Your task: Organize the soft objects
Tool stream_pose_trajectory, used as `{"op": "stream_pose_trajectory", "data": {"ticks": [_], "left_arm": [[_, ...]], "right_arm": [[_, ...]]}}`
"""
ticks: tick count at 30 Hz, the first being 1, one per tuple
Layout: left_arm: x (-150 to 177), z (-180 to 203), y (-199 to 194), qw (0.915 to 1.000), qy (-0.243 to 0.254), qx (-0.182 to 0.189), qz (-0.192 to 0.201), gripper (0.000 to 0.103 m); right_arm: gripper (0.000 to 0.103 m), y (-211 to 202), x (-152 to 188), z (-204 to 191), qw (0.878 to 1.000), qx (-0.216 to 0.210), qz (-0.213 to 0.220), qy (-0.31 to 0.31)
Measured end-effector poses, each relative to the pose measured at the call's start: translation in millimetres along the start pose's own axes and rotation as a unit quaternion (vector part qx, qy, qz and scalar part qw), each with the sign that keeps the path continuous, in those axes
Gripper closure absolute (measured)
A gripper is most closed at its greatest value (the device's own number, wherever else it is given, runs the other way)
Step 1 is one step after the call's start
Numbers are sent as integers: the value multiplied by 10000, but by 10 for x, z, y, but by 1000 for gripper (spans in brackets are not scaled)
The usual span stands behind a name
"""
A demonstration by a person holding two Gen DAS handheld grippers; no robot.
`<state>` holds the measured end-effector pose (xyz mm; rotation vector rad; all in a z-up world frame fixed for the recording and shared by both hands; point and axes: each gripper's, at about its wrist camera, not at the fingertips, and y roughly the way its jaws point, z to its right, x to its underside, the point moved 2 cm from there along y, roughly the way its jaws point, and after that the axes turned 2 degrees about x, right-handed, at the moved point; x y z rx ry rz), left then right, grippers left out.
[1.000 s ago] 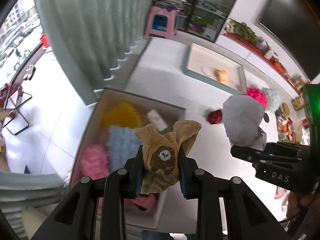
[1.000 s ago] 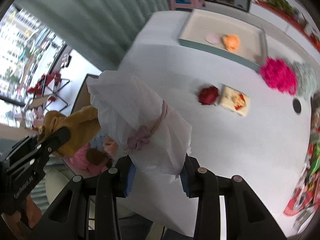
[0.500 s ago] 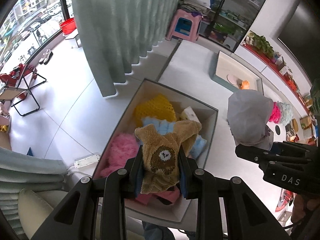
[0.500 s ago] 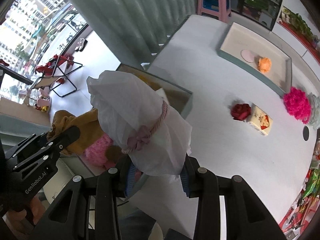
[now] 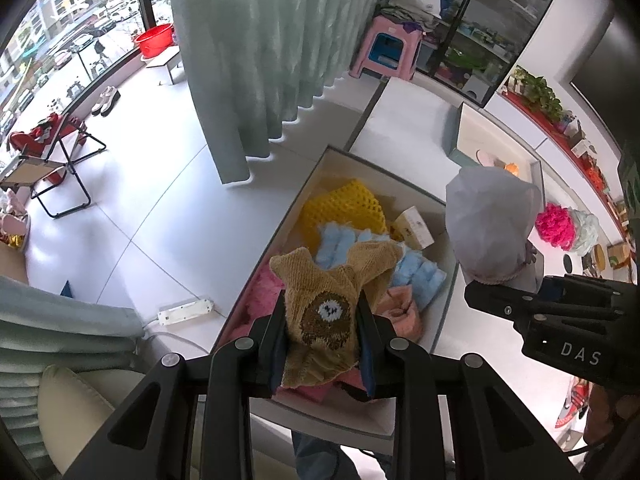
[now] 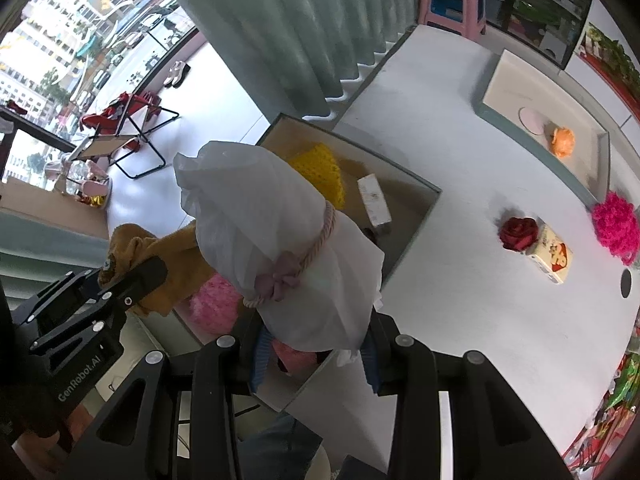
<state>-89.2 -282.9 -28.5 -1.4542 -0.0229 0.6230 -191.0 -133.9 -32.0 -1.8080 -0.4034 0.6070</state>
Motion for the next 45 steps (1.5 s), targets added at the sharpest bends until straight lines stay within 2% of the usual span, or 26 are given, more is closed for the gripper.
{"op": "stream_pose_trajectory", "data": {"ticks": [6, 13, 14, 15, 17, 19, 20, 22, 25, 29, 30, 34, 36, 37, 39, 40, 41, 45], "left_arm": [[38, -42, 84, 9999, -10, -4, -109, 73], [140, -13, 366, 9991, 83, -67, -416, 72], [160, -3, 417, 9988, 109, -80, -471, 69], [176, 6, 467, 9984, 131, -99, -540, 64], [210, 16, 550, 9978, 122, -110, -635, 17], [236, 18, 564, 9982, 90, -100, -587, 2], [248, 25, 572, 9981, 105, -53, -609, 1], [268, 49, 588, 9975, 115, -51, -689, 1], [292, 54, 576, 9972, 138, -187, -712, 1], [300, 23, 489, 9979, 58, -128, -632, 1], [293, 13, 451, 9983, 37, -92, -570, 1], [249, -9, 222, 9998, 5, 88, -187, 1], [226, -26, 143, 9999, -26, 116, -117, 1], [211, -31, 141, 9998, -30, -13, -217, 1], [180, -34, 240, 9969, 47, -425, -665, 1], [185, -41, 292, 9953, 78, -438, -856, 1], [193, -56, 312, 9955, 35, -294, -897, 1], [237, -87, 271, 9963, -49, -55, -852, 1]], "right_arm": [[62, 68, -17, -55, 10000, 7, -80, -47], [62, 295, -35, -75, 9995, 95, -309, -18], [62, 353, -44, -78, 9993, 125, -362, -30], [61, 409, -52, -87, 9990, 165, -417, -43], [58, 522, -68, -93, 9983, 230, -533, -58], [53, 607, -86, -84, 9976, 320, -617, -63], [47, 648, -96, -79, 9971, 314, -684, -65], [23, 671, -103, -73, 9968, 292, -737, -51], [18, 613, -120, -50, 9975, 139, -694, -10], [9, 492, -128, -54, 9979, 126, -621, -126], [0, 459, -122, -49, 9980, 123, -598, -134], [0, 309, -58, -25, 9993, -28, -386, 20], [0, 256, -33, -37, 9994, -63, -352, 47], [0, 234, -26, -41, 9994, -43, -337, 43], [0, 185, -11, -65, 9995, 44, -317, 16], [0, 164, 0, -68, 9995, 69, -294, 8], [0, 139, 12, -68, 9996, 110, -261, 7], [0, 81, 22, -82, 9995, 159, -259, -11]]}}
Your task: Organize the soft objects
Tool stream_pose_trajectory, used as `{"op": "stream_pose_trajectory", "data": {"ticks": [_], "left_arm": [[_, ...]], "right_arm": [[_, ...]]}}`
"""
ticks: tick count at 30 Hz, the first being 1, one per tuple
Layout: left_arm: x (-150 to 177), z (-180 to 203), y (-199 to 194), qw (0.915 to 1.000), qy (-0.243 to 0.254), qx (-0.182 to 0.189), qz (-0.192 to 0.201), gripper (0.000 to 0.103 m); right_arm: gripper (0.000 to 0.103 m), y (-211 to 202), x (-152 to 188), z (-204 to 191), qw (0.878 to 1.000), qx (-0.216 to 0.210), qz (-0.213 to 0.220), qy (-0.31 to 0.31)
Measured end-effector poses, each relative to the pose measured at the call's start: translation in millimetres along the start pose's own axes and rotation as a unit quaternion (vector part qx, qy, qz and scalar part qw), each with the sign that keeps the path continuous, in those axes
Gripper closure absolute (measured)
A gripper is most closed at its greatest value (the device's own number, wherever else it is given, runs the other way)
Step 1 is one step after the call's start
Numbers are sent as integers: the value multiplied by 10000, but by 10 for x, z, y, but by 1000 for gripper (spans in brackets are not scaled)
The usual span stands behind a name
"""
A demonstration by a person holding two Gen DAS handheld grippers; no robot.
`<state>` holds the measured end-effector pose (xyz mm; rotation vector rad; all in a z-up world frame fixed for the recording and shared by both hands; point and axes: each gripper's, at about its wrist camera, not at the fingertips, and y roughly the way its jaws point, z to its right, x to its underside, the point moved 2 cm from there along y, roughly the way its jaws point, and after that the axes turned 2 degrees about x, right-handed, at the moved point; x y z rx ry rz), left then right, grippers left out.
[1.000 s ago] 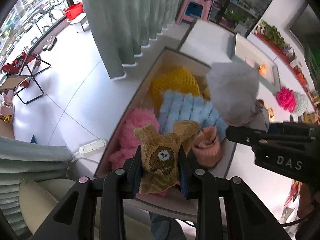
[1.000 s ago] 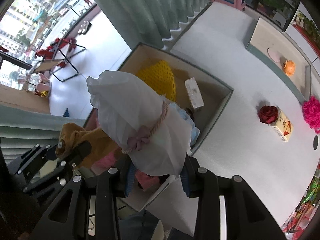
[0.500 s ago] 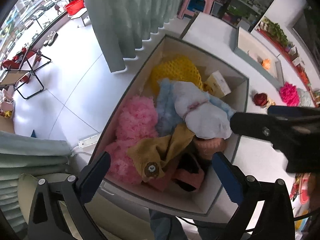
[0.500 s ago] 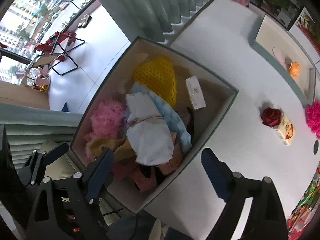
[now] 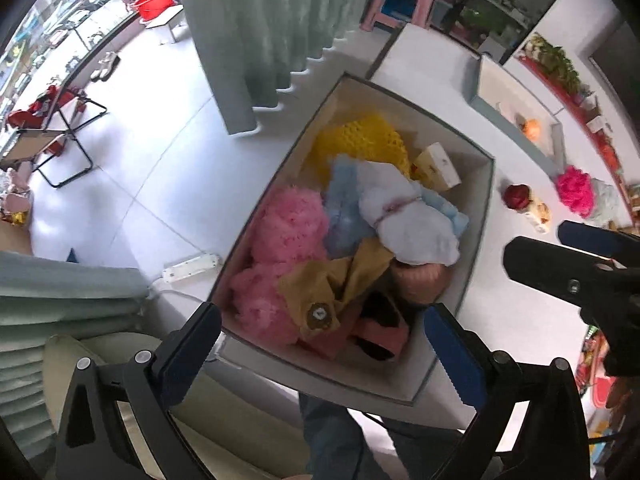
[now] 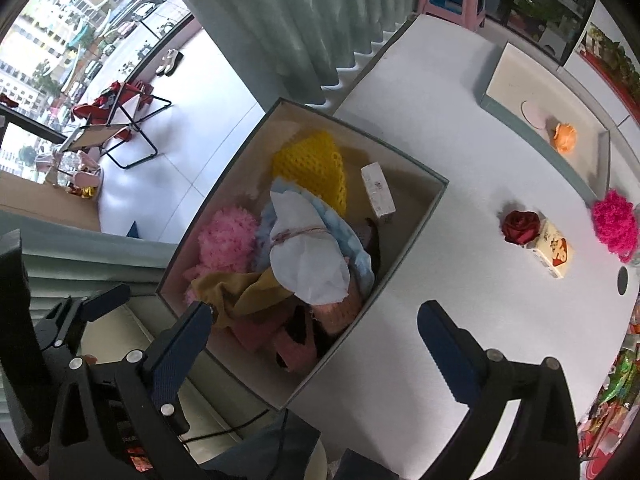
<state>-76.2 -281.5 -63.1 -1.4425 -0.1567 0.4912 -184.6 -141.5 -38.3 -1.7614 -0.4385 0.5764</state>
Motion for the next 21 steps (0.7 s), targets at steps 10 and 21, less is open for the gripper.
{"op": "stream_pose_trajectory", "data": {"ticks": [10, 21], "left_arm": [[33, 82, -145, 9994, 224, -32, 243, 1], [-24, -5, -151, 9995, 205, -38, 224, 1]], "right_arm": [[0, -45, 40, -33, 10000, 76, -19, -26], [0, -94, 4, -110, 9997, 214, -3, -83]]}}
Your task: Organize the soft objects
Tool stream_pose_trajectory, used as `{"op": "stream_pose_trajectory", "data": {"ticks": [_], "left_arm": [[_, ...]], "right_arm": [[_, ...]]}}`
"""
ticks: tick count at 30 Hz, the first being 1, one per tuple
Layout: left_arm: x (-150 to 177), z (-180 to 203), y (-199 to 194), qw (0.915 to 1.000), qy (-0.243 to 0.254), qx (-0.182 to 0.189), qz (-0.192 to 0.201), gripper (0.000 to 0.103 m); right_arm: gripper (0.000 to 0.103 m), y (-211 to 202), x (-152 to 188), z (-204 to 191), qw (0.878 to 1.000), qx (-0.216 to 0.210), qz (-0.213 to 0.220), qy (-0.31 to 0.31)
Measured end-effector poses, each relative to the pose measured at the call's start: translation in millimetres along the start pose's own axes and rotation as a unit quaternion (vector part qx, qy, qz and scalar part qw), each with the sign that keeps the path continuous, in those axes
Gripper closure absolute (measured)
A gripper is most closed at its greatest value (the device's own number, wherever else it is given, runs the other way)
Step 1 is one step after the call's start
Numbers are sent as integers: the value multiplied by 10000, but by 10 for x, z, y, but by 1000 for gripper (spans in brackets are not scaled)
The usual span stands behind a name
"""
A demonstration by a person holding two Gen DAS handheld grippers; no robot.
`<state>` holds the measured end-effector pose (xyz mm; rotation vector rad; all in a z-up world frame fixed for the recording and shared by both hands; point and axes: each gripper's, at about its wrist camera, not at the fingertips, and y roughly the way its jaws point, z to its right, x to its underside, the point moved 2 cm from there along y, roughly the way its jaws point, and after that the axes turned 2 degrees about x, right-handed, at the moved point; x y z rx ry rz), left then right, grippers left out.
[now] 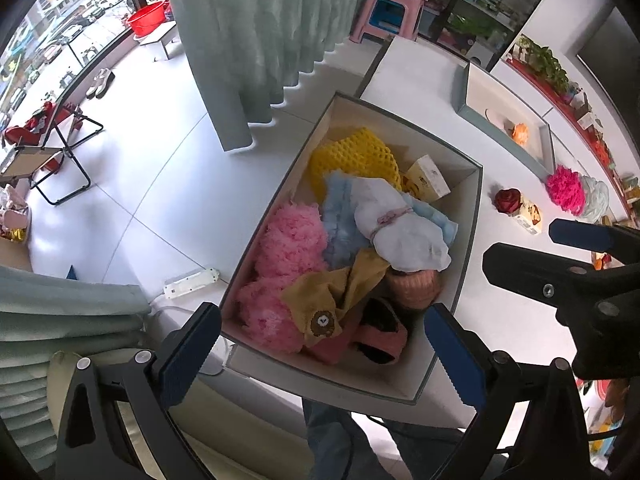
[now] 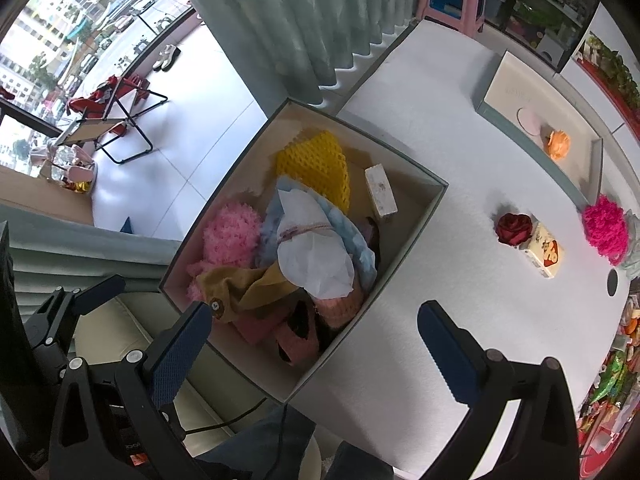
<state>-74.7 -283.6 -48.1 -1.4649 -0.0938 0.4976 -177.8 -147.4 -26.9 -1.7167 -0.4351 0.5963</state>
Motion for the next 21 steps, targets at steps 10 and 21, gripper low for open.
{"op": "stream_pose_trajectory", "data": {"ticks": [10, 21], "left_arm": [[-5, -74, 7, 9999, 84, -63, -22, 1], [-37, -124, 3, 9998, 168, -104, 10, 1]], "right_arm": [[0, 17, -34, -92, 9999, 131, -21, -42], [0, 66, -54, -107, 9999, 138, -88, 56]]}}
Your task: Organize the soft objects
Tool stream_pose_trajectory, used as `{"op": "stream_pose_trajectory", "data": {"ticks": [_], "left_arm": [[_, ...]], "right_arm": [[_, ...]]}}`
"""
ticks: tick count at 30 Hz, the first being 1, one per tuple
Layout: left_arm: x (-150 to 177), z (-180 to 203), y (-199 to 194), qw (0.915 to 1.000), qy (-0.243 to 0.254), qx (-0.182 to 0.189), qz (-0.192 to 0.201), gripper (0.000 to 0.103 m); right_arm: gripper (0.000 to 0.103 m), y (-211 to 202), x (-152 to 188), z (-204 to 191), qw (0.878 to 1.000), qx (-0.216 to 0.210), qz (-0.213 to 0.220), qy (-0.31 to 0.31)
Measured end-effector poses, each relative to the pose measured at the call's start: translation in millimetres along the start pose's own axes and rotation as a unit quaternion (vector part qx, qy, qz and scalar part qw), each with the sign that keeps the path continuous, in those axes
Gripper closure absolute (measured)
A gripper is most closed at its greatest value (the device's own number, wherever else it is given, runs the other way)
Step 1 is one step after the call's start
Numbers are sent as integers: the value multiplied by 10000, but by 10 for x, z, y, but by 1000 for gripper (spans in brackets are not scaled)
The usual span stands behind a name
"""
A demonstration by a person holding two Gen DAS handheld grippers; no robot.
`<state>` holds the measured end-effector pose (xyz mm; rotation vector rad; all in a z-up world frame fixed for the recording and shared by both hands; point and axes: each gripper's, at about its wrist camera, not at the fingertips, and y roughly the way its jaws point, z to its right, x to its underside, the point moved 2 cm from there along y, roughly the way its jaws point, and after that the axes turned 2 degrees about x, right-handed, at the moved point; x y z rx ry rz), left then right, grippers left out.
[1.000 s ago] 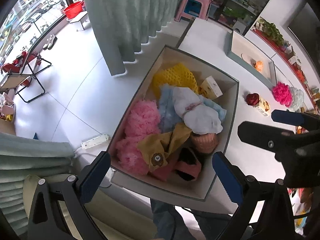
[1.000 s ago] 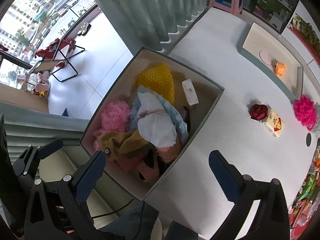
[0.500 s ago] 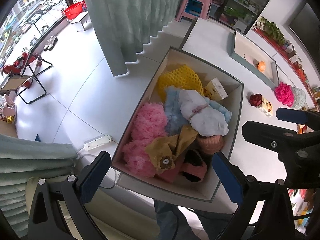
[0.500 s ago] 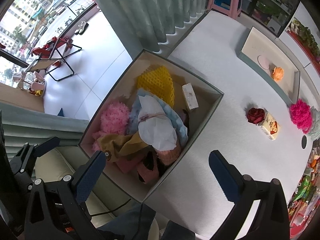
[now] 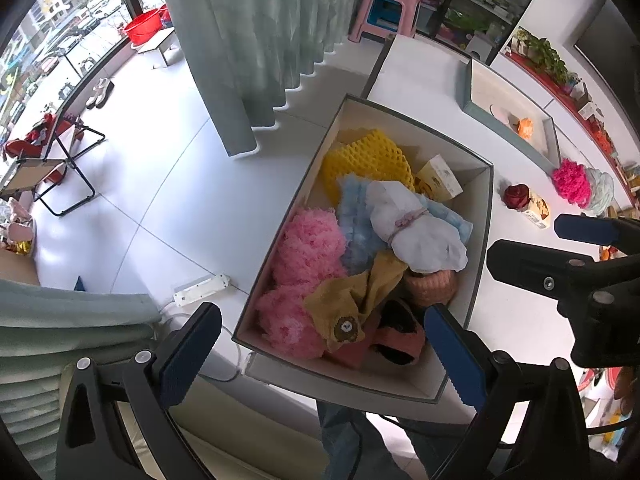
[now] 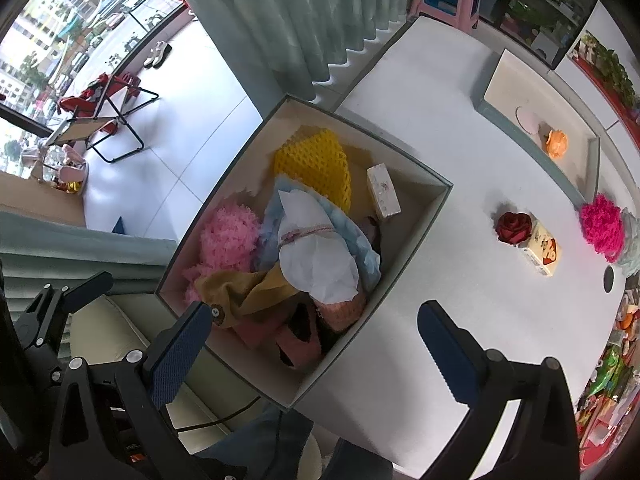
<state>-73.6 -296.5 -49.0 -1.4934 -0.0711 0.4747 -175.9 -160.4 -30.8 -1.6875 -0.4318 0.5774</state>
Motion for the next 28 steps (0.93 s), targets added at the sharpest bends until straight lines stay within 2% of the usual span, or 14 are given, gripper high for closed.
{"op": "stream_pose_trajectory", "data": {"ticks": [24, 28], "left_arm": [[-35, -46, 81, 9999, 116, 12, -118, 1], [-37, -75, 63, 10000, 90, 7, 24, 1]], "right_arm": [[0, 5, -52, -60, 9999, 10, 23, 110], [0, 30, -61, -66, 9999, 17, 23, 150]]}}
